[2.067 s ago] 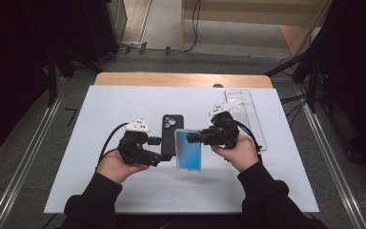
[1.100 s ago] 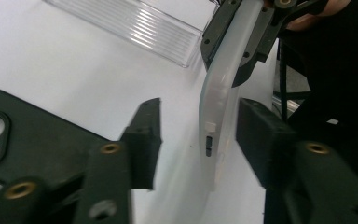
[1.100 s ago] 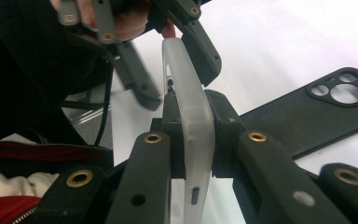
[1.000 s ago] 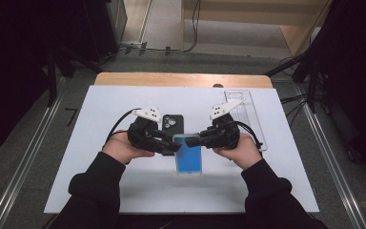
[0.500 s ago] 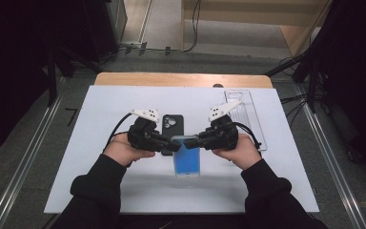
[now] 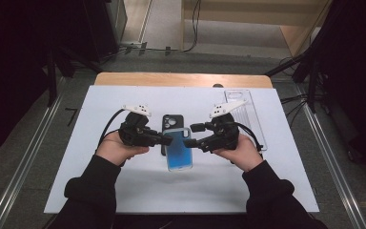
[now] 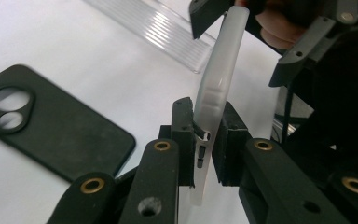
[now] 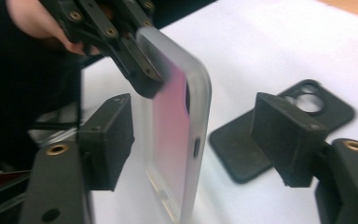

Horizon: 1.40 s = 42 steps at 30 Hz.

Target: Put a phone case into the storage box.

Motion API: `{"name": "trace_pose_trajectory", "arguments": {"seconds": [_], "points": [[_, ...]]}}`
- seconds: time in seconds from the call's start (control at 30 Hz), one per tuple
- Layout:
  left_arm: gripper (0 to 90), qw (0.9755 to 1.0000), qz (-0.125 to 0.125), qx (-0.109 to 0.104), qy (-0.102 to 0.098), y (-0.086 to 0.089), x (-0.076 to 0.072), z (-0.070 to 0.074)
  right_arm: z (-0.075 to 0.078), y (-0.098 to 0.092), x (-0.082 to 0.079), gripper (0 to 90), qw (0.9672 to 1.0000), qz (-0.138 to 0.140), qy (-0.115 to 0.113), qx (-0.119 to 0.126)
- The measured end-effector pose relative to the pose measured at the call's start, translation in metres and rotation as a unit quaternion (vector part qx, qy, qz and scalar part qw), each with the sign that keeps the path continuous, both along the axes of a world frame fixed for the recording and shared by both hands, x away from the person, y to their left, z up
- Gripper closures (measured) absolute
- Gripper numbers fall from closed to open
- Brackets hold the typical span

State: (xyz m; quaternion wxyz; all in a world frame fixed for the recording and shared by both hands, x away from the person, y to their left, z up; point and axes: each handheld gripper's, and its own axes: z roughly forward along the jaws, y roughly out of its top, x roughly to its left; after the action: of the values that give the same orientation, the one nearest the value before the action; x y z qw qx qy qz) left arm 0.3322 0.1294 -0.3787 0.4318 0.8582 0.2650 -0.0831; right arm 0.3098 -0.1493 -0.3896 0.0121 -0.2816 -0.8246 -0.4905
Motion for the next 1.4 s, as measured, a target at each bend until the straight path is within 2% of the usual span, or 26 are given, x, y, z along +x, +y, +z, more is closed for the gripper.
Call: {"name": "trace_pose_trajectory", "arguments": {"seconds": [0.07, 0.1, 0.17, 0.2, 0.27, 0.3, 0.4, 0.5, 0.57, 0.63, 0.73, 0.9, 0.97, 1.07, 1.2, 1.4], "points": [[80.6, 0.9999, 0.014, 0.002, -0.001, 0.002, 0.001, 0.002, 0.000, 0.001, -0.001, 23.2, 0.9999, -0.014, -0.002, -0.007], [80.6, 0.9997, 0.022, 0.000, -0.003, 0.003, 0.000, 0.003, 0.000, 0.001, -0.001, 21.8, 0.9999, -0.013, -0.003, -0.001], [80.5, 0.9993, 0.036, -0.002, -0.006, 0.005, 0.000, 0.006, -0.002, 0.001, -0.002, 18.3, 0.9999, 0.004, -0.011, 0.009], [80.5, 0.9990, 0.043, -0.002, -0.008, 0.007, 0.000, 0.008, -0.003, 0.001, -0.002, 12.7, 0.9997, 0.004, -0.020, 0.015], [80.5, 0.9979, 0.064, -0.002, -0.009, 0.008, 0.000, 0.011, -0.004, 0.003, -0.002, 1.3, 0.9997, -0.011, -0.019, 0.011], [80.5, 0.9973, 0.072, -0.002, -0.010, 0.008, -0.001, 0.013, -0.005, 0.004, -0.001, 0.0, 0.9995, -0.024, -0.019, 0.011], [80.5, 0.9958, 0.091, 0.001, -0.011, 0.008, -0.002, 0.016, -0.008, 0.005, -0.001, 0.0, 0.9989, -0.045, -0.015, 0.007], [80.5, 0.9940, 0.108, 0.005, -0.015, 0.008, -0.002, 0.019, -0.010, 0.008, -0.003, 0.0, 0.9976, -0.067, -0.018, -0.008], [80.5, 0.9927, 0.119, 0.010, -0.018, 0.008, -0.003, 0.019, -0.011, 0.010, -0.004, 0.0, 0.9968, -0.080, -0.009, -0.004], [80.5, 0.9913, 0.130, 0.012, -0.018, 0.007, -0.003, 0.020, -0.011, 0.011, -0.006, 0.0, 0.9961, -0.088, -0.011, 0.007], [80.5, 0.9894, 0.144, 0.013, -0.013, 0.006, -0.003, 0.021, -0.012, 0.015, -0.008, 0.0, 0.9933, -0.115, -0.014, 0.003], [80.5, 0.9878, 0.155, 0.017, -0.005, 0.003, -0.004, 0.020, -0.016, 0.024, -0.013, 0.0, 0.9896, -0.143, -0.018, 0.003], [80.4, 0.9867, 0.162, 0.018, 0.002, 0.001, -0.004, 0.020, -0.018, 0.027, -0.014, 0.0, 0.9891, -0.146, -0.021, 0.001], [80.5, 0.9858, 0.167, 0.017, 0.001, -0.002, -0.004, 0.019, -0.019, 0.031, -0.016, 0.0, 0.9878, -0.154, -0.023, -0.003], [80.5, 0.9852, 0.170, 0.018, 0.010, -0.006, -0.005, 0.017, -0.022, 0.035, -0.017, 0.0, 0.9857, -0.167, -0.022, -0.006], [80.5, 0.9849, 0.172, 0.022, 0.007, -0.011, -0.006, 0.015, -0.026, 0.044, -0.019, 0.0, 0.9837, -0.177, -0.028, -0.017]]}}
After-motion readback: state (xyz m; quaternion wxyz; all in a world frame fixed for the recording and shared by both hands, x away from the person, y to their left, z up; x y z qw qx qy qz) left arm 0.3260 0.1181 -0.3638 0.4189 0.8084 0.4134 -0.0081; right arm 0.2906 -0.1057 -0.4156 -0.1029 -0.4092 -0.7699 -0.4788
